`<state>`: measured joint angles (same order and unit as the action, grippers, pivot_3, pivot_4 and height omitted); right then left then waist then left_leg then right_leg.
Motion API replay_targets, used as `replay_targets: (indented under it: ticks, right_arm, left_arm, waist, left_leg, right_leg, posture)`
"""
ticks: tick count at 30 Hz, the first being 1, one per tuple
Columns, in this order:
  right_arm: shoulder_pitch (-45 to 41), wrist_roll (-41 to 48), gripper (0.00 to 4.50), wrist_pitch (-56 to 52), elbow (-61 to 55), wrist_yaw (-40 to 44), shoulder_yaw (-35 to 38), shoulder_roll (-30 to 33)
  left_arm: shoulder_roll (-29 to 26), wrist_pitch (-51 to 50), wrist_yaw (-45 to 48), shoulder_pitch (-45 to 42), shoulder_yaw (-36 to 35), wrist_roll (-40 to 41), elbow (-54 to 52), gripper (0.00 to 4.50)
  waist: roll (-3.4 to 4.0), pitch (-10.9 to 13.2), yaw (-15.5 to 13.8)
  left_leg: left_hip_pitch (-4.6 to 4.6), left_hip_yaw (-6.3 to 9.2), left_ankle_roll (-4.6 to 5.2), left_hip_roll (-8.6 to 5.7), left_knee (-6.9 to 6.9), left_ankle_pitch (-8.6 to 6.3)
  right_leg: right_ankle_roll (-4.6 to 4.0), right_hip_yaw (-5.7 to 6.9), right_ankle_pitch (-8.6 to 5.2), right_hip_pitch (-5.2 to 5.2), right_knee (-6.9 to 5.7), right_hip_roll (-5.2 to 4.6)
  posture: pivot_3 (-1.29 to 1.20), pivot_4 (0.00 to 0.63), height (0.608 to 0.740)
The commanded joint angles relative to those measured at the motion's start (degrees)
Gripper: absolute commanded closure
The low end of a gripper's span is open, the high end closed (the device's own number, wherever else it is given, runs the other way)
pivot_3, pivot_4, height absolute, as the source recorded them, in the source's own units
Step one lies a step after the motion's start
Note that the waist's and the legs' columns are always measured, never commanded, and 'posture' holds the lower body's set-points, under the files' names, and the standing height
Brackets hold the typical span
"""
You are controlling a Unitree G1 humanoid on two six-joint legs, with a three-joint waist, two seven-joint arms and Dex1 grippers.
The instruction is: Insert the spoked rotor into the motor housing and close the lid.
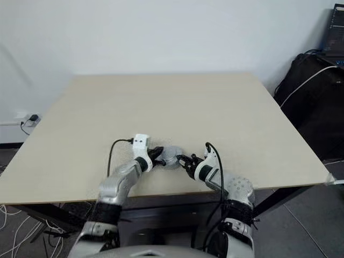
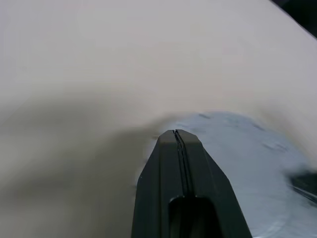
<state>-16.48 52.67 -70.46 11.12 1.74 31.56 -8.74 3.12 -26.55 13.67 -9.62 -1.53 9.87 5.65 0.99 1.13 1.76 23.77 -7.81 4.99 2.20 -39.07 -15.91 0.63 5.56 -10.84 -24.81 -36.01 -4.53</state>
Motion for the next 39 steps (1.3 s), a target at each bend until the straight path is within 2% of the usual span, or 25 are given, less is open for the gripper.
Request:
replay_targets:
  ticks: [1, 3, 7, 10, 17, 21, 25, 34, 35, 39]
  right_arm:
    - [-0.2, 5.7, 3.28, 1.0, -3.4, 1.0, 1.6, -1.6]
    - [0.0, 6.8, 3.28, 0.8, -3.8, 1.0, 1.7, -1.9]
    - [0.2, 10.4, 3.28, 1.5, -4.2, 1.8, 1.9, -3.1]
    - [0.3, 13.8, 3.28, 1.4, -4.6, 2.2, 1.5, -3.6]
    - [-0.5, 19.5, 3.28, 0.4, -5.5, 1.8, -1.6, -3.2]
    - [-0.8, 21.2, 3.28, 1.0, -5.7, 0.9, -2.8, -2.2]
    - [-1.0, 22.3, 3.28, 0.9, -6.3, -0.2, -4.1, -1.1]
    - [-0.5, 24.2, 3.28, 1.6, -6.6, -1.9, -5.3, 0.7]
    - [-0.5, 24.5, 3.28, 1.6, -6.5, -2.0, -5.5, 0.9]
    - [-0.4, 25.5, 3.28, 1.0, -6.7, -1.9, -6.2, 1.6]
  left_arm:
    - [1.5, 4.5, -3.2, 5.2, -2.6, 1.7, -9.2, 4.5]
    - [2.0, 4.0, -2.9, 8.6, -3.2, 3.9, -12.2, 4.5]
    - [5.3, -2.8, 1.9, 14.9, -8.9, 21.7, -17.0, 4.5]
    - [7.4, -4.4, 3.6, 18.3, -10.1, 32.1, -19.2, 4.5]
    - [11.3, -6.5, 5.0, 25.3, -4.1, 49.2, -21.4, 4.5]
    - [10.5, -7.1, 4.6, 26.8, -0.7, 57.2, -20.5, 4.5]
    - [9.5, -6.2, 4.7, 26.9, 0.3, 63.3, -19.4, 3.27]
    - [9.0, -2.6, 3.9, 27.1, 2.1, 66.1, -18.7, 0.23]
    - [9.0, -2.2, 3.8, 27.1, 2.3, 66.3, -18.6, 0.03]
    - [8.9, -1.7, 3.2, 27.0, 2.6, 67.5, -18.0, 0.03]
  waist:
    - [0.01, 0.0, 0.0]
    - [0.0, 0.1, -0.2]
    - [-0.04, 0.2, -0.1]
    - [-0.04, 0.2, -0.1]
    - [-0.04, 0.3, 0.2]
    - [-0.06, 0.3, 0.3]
    - [-0.04, 0.3, 0.3]
    - [-0.04, 0.3, 0.3]
    - [-0.04, 0.3, 0.3]
    - [-0.04, 0.3, 0.3]
  left_leg:
    - [0.0, -0.01, 0.0, 0.0, 0.0, 0.0]
    - [0.02, -0.01, 0.01, 0.0, -0.01, -0.01]
    - [0.05, -0.02, 0.04, 0.0, -0.03, -0.02]
    - [0.12, -0.02, 0.04, 0.01, -0.02, -0.02]
    - [0.15, -0.09, 0.06, -0.01, -0.03, -0.03]
    - [0.08, -0.1, 0.08, 0.0, -0.03, -0.04]
    - [0.08, -0.08, 0.07, 0.02, -0.04, -0.03]
    - [0.13, -0.17, 0.07, -0.01, -0.03, -0.04]
    - [0.13, -0.17, 0.08, -0.01, -0.03, -0.04]
    - [0.11, -0.17, 0.08, -0.01, -0.03, -0.04]
  right_leg:
    - [-0.02, 0.01, 0.0, -0.01, 0.0, 0.0]
    - [0.06, 0.02, -0.05, -0.02, 0.01, -0.01]
    - [0.19, 0.06, -0.12, -0.34, 0.05, -0.06]
    - [0.19, 0.07, -0.12, -0.42, 0.05, -0.06]
    - [0.19, 0.05, -0.11, -0.26, 0.04, 0.12]
    - [0.21, 0.05, -0.12, -0.17, 0.05, 0.12]
    - [0.2, 0.04, -0.11, -0.39, 0.05, 0.1]
    - [0.2, 0.02, -0.11, -0.35, 0.05, 0.27]
    - [0.2, 0.02, -0.11, -0.35, 0.05, 0.27]
    - [0.2, 0.03, -0.11, -0.37, 0.05, 0.27]
  posture:
    - [0.0, 0.0, 0.74]
    - [0.0, 0.0, 0.74]
    - [0.0, 0.0, 0.74]
    - [0.0, 0.0, 0.74]
    - [0.0, 0.0, 0.74]
    - [0.0, 0.0, 0.74]
    - [0.0, 0.0, 0.74]
    - [0.0, 0.0, 0.74]
    - [0.0, 0.0, 0.74]
    - [0.0, 0.0, 0.74]
